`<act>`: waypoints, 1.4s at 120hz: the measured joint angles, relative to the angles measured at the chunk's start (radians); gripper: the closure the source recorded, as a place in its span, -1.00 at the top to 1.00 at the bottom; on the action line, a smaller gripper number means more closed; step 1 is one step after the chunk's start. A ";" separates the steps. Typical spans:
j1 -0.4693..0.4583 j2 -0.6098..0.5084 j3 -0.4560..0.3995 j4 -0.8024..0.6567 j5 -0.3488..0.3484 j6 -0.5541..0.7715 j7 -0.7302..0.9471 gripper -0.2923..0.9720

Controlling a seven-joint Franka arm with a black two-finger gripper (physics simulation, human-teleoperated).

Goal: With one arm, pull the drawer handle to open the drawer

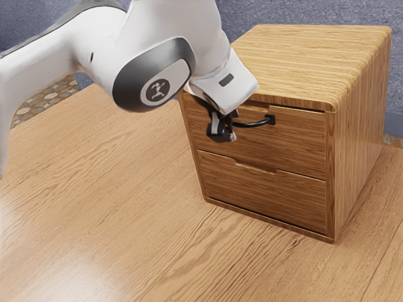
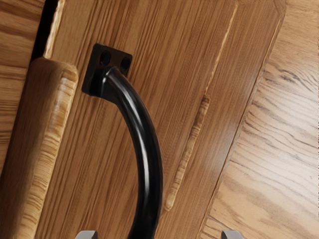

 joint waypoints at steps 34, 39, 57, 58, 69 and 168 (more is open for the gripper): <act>-0.012 0.003 0.002 -0.029 -0.012 0.008 0.008 -0.31; -0.012 -0.003 0.002 -0.029 -0.011 0.006 0.009 -0.39; -0.012 -0.008 0.001 -0.030 -0.008 -0.008 0.011 -0.56; -0.012 -0.008 0.001 -0.031 -0.007 -0.009 0.011 -0.56; -0.011 -0.019 -0.001 -0.051 -0.005 -0.015 0.010 -0.60; -0.019 -0.309 -0.056 -0.333 -0.031 -0.027 0.002 -0.68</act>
